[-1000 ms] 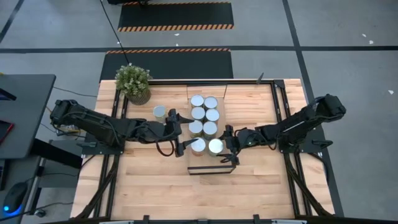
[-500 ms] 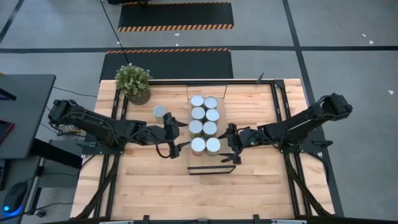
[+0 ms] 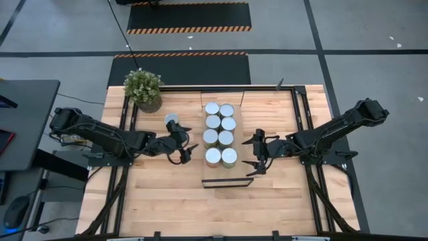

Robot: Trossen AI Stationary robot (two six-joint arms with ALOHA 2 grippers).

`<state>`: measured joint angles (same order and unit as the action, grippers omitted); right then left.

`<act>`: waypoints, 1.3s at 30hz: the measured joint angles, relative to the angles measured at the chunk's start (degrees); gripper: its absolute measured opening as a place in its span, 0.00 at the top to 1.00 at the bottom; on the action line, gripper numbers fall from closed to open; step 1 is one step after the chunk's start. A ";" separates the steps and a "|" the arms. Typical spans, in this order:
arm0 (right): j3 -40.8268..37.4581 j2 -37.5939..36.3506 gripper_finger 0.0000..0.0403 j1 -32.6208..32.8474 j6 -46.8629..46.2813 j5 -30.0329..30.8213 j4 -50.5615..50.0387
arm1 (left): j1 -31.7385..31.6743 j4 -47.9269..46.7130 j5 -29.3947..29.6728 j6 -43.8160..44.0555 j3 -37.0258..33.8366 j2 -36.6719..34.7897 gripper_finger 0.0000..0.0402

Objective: Pick and place cans onto a shelf
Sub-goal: Adjust the canned pears on the shelf, then put the canned peaches on the shelf

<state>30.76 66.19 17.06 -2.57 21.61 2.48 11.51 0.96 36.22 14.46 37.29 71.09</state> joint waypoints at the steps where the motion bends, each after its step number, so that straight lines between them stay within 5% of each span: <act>1: 0.00 -0.41 0.09 -0.14 0.04 0.04 -0.64 | -0.67 2.16 0.37 0.11 -1.16 0.02 0.09; 8: 0.00 -1.14 0.09 -0.69 0.35 0.59 -1.07 | -5.40 15.82 1.24 1.46 -7.51 1.81 0.09; 20: 0.00 -1.83 0.09 -0.67 1.24 1.10 -0.96 | -8.48 27.64 -1.79 -0.29 -7.33 10.93 0.09; 28: 0.00 -1.83 0.09 -0.63 1.11 1.26 -1.25 | -9.67 19.37 -5.00 -1.12 -7.30 4.22 0.09; 33: 0.00 -1.83 0.09 -0.55 0.65 1.18 -1.31 | -12.26 4.92 -7.69 5.95 -7.29 -3.91 0.09; 39: 0.00 -1.83 0.09 -0.61 1.02 0.96 -0.75 | -10.45 -9.70 -1.52 12.69 -7.31 -13.09 0.09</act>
<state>30.76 64.36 16.45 -1.55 22.57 1.73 1.05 -8.74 34.70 27.15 29.98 58.00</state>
